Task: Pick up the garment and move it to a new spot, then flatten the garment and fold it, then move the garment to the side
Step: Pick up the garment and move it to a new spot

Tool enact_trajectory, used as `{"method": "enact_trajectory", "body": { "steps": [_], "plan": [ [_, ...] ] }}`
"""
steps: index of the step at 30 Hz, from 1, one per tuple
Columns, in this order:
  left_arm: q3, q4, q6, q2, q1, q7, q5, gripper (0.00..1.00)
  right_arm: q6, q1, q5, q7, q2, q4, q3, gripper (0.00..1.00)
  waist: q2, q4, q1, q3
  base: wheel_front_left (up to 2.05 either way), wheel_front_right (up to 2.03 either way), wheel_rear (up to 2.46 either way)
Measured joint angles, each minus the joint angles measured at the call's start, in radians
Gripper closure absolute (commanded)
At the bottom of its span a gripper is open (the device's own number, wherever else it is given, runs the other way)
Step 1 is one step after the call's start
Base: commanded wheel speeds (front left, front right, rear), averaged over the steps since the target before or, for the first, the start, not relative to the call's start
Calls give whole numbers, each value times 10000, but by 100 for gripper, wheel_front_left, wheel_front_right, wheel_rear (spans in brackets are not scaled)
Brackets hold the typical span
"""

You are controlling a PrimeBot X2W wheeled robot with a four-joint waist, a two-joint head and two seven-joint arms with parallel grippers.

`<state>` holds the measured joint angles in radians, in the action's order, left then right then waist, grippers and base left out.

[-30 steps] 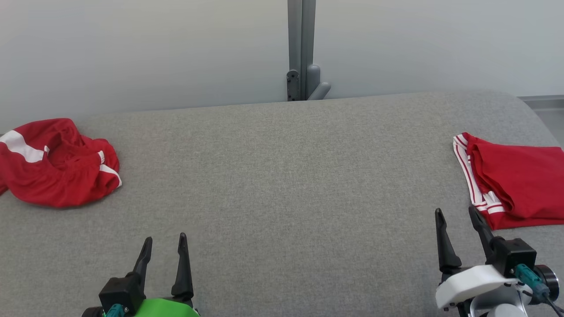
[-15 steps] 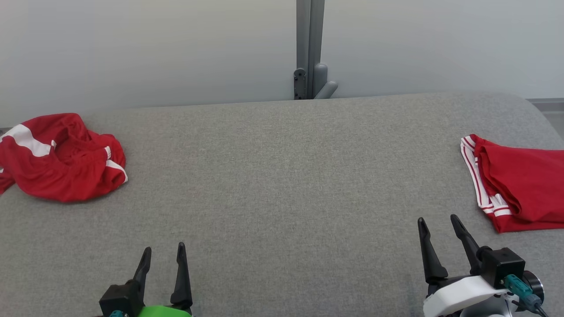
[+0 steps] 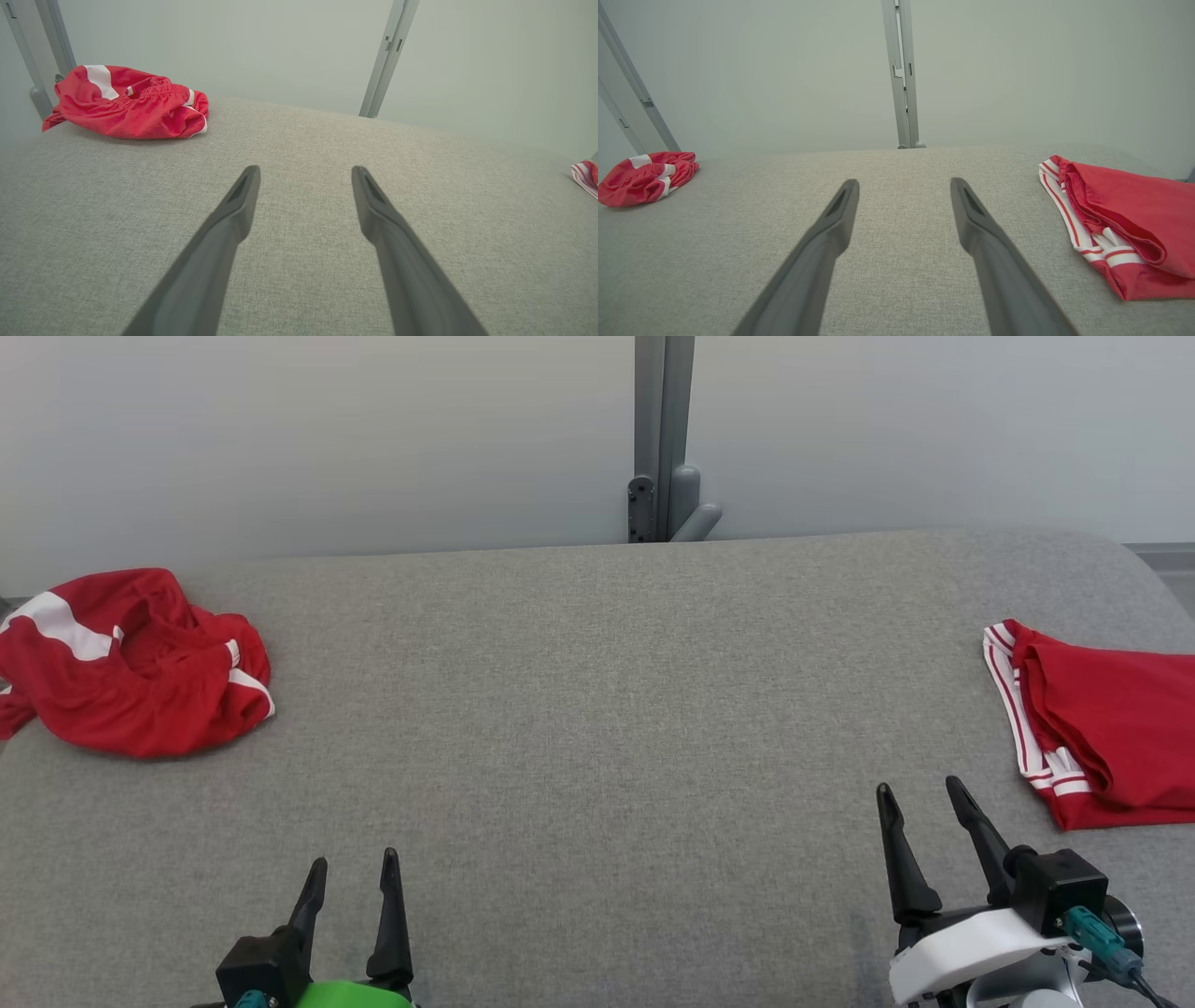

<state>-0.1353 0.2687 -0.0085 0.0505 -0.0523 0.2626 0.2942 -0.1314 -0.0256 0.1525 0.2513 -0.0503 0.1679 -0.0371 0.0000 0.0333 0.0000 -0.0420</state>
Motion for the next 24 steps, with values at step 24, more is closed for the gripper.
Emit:
{"method": "enact_trajectory", "body": {
  "steps": [24],
  "plan": [
    [-73,-2,77,-10,196,0,-10,0,0,-16,19,12,2,-25,151,0,0,657,0,64,0,0,0]
  ]
}}
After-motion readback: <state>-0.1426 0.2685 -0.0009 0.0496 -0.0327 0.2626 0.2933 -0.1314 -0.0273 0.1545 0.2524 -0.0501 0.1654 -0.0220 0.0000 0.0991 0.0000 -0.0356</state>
